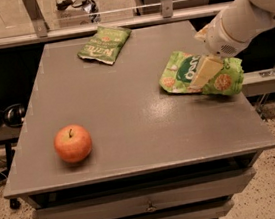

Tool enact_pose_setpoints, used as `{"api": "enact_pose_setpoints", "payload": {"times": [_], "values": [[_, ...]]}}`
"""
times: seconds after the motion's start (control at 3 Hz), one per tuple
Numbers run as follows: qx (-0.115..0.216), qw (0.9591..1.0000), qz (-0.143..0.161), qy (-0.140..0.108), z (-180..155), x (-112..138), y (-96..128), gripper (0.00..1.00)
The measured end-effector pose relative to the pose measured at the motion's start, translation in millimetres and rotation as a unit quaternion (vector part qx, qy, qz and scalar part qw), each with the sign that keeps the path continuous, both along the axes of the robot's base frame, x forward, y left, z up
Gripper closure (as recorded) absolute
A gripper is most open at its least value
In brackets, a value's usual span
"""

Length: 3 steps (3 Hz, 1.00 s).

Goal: Move green rice chip bag near apple

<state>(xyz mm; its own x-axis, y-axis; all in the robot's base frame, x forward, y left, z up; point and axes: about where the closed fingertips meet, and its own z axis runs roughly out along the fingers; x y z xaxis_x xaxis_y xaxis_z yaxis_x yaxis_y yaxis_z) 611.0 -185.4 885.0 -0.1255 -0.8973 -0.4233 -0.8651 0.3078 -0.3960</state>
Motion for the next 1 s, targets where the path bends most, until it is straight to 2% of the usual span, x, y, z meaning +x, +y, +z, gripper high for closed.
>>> {"api": "enact_pose_setpoints", "payload": {"times": [0.67, 1.0], "values": [[0.038, 0.9991, -0.008, 0.014, -8.1, 5.8, 10.2, 0.65], [0.045, 0.9986, -0.009, 0.025, -11.7, 4.6, 12.5, 0.88]]}}
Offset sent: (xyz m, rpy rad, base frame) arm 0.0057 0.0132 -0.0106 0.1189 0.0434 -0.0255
